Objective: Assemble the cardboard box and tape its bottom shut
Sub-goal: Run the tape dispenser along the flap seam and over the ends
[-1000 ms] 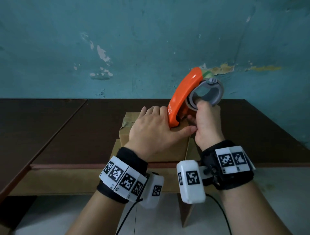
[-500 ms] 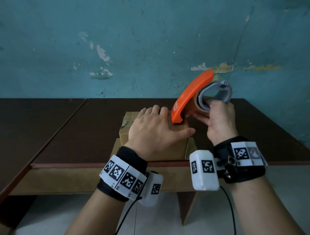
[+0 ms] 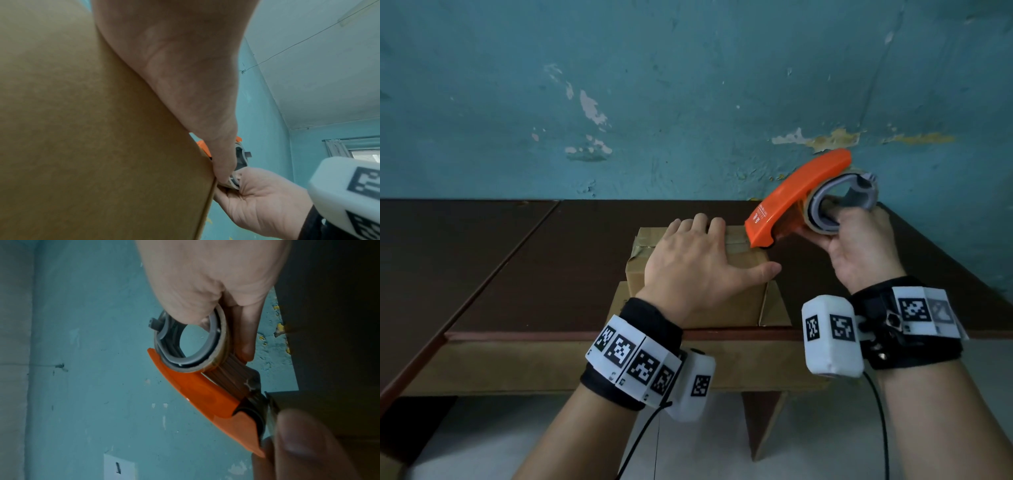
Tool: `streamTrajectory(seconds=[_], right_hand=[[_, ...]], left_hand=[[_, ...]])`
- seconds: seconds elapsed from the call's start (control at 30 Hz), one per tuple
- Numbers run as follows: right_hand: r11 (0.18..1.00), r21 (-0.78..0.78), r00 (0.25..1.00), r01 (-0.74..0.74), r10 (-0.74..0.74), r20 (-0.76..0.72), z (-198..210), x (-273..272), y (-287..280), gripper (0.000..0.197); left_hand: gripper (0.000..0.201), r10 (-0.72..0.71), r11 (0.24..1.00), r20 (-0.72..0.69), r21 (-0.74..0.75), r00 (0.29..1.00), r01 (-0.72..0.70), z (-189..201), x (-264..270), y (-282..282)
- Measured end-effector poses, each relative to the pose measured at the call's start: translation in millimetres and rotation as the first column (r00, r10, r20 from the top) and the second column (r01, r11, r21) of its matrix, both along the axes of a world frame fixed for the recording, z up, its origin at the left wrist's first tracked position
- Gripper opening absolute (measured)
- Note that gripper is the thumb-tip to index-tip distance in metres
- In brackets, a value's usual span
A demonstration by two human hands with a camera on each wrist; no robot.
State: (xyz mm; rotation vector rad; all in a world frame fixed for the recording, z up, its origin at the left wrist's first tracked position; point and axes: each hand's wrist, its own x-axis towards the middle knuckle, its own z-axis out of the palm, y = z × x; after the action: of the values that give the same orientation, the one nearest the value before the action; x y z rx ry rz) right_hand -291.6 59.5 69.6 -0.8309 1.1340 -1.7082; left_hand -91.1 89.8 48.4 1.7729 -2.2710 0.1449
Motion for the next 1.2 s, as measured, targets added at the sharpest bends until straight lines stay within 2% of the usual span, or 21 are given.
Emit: streamTrajectory(seconds=[0.17, 0.3, 0.47, 0.5, 0.6, 0.67, 0.77, 0.83, 0.87, 0.93, 1.03, 1.2], right_hand=[[0.999, -0.027, 0.981, -0.041, 0.035, -0.193, 4.4, -6.1, -1.9, 0.028], [0.998, -0.062, 0.956, -0.026, 0.007, -0.294, 7.1, -6.6, -4.8, 0.026], [0.995, -0.099, 0.923, -0.007, -0.031, -0.385, 8.8, -0.9, 2.6, 0.024], [0.995, -0.095, 0.909, 0.007, -0.046, -0.414, 7.9, -0.4, 4.9, 0.021], [0.986, -0.084, 0.809, 0.145, -0.167, -0.563, 3.2, -0.9, 8.1, 0.007], [0.983, -0.049, 0.862, 0.178, -0.179, -0.474, -0.4, 2.4, 8.5, 0.007], [0.997, 0.030, 0.992, 0.066, -0.063, -0.106, -1.8, 15.8, 10.6, 0.013], [0.997, 0.031, 0.990, -0.067, 0.062, 0.123, -4.1, 27.7, 11.1, 0.019], [0.994, 0.022, 0.981, -0.105, 0.100, 0.165, -6.5, 32.7, 10.1, 0.022], [0.995, 0.016, 0.988, -0.098, 0.096, 0.122, -10.5, 40.2, 8.7, 0.024], [1.000, 0.027, 1.000, 0.006, -0.006, -0.005, -10.9, 42.2, 9.4, 0.018], [0.999, -0.004, 0.995, -0.053, 0.054, 0.083, -8.3, 37.7, 8.2, 0.028]], left_hand=[[0.105, 0.011, 1.000, 0.007, -0.006, 1.000, -0.011, 0.5, -1.8, 0.8], [0.103, 0.015, 1.000, 0.017, -0.014, 1.000, -0.015, 0.9, -3.3, 2.0], [0.088, -0.064, 0.996, -0.017, -0.071, 0.998, 0.062, -3.7, -20.7, 5.3], [0.088, -0.080, 0.994, -0.025, -0.072, 0.996, 0.078, -5.0, -24.7, 6.1], [0.090, -0.107, 0.992, -0.039, -0.067, 0.994, 0.104, -6.3, -29.0, 6.7], [0.089, -0.108, 0.992, -0.047, -0.070, 0.993, 0.104, -6.3, -28.2, 6.5], [0.089, -0.097, 0.993, -0.044, -0.066, 0.994, 0.094, -5.9, -27.9, 5.4], [0.089, -0.088, 0.994, -0.045, -0.062, 0.995, 0.086, -7.4, -28.2, 4.7], [0.089, -0.086, 0.994, -0.047, -0.065, 0.995, 0.083, -8.1, -28.1, 4.5], [0.088, -0.086, 0.994, -0.052, -0.075, 0.995, 0.082, -9.5, -27.6, 4.1], [0.085, -0.089, 0.992, -0.061, -0.093, 0.994, 0.084, -10.1, -25.9, 3.6], [0.100, -0.094, 0.991, -0.026, -0.097, 0.995, 0.091, -12.0, -24.6, 2.2]])
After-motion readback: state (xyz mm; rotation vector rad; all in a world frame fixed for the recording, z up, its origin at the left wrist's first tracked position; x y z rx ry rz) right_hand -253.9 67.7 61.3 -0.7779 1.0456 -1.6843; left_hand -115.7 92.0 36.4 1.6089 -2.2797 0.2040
